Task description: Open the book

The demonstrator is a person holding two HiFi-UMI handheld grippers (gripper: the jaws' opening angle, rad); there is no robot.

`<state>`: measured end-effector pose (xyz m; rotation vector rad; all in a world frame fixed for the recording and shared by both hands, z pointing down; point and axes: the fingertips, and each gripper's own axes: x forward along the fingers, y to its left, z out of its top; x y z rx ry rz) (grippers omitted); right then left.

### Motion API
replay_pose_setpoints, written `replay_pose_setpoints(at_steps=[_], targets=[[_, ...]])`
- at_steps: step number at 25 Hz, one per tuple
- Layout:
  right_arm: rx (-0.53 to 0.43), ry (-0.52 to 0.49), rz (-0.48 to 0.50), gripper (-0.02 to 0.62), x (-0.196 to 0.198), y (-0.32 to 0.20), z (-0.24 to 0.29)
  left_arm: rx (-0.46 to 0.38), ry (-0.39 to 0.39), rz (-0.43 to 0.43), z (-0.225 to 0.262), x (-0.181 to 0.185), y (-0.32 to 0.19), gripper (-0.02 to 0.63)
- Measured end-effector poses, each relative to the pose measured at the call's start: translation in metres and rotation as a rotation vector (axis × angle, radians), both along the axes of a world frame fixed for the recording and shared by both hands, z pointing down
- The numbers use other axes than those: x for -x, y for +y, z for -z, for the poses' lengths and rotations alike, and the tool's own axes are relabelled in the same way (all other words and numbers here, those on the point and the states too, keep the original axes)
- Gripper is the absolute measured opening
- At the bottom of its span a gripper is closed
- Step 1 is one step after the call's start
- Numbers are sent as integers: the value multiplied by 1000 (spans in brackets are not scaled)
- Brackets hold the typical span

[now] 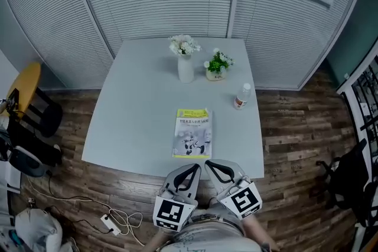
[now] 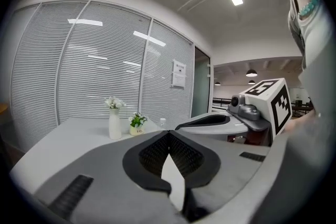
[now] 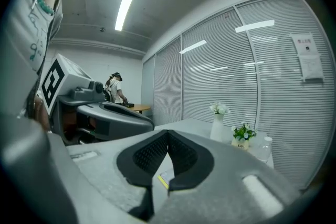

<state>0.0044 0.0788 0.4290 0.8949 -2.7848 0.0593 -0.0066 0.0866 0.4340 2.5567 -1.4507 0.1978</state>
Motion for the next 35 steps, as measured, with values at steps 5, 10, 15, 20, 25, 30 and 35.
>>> replay_pose_setpoints(at_steps=[5, 10, 15, 20, 25, 30, 35], targets=[[7, 15, -34, 2, 13, -16, -5, -1, 6, -22, -5, 17, -15, -2], [-13, 21, -77, 2, 24, -28, -5, -15, 10, -57, -6, 31, -30, -2], [-19, 23, -136, 2, 30, -37, -7, -37, 15, -100, -3, 40, -43, -2], [-11, 14, -187, 2, 37, -43, -13, -36, 27, -143, -7, 46, -48, -2], [4, 15, -206, 2, 37, -44, -22, -12, 25, -166, -16, 45, -50, -2], [17, 9, -202, 2, 29, -55, -24, -11, 22, -159, -16, 39, -61, -2], [6, 10, -165, 2, 11, -78, -20, -13, 26, -116, -10, 21, -85, -2]])
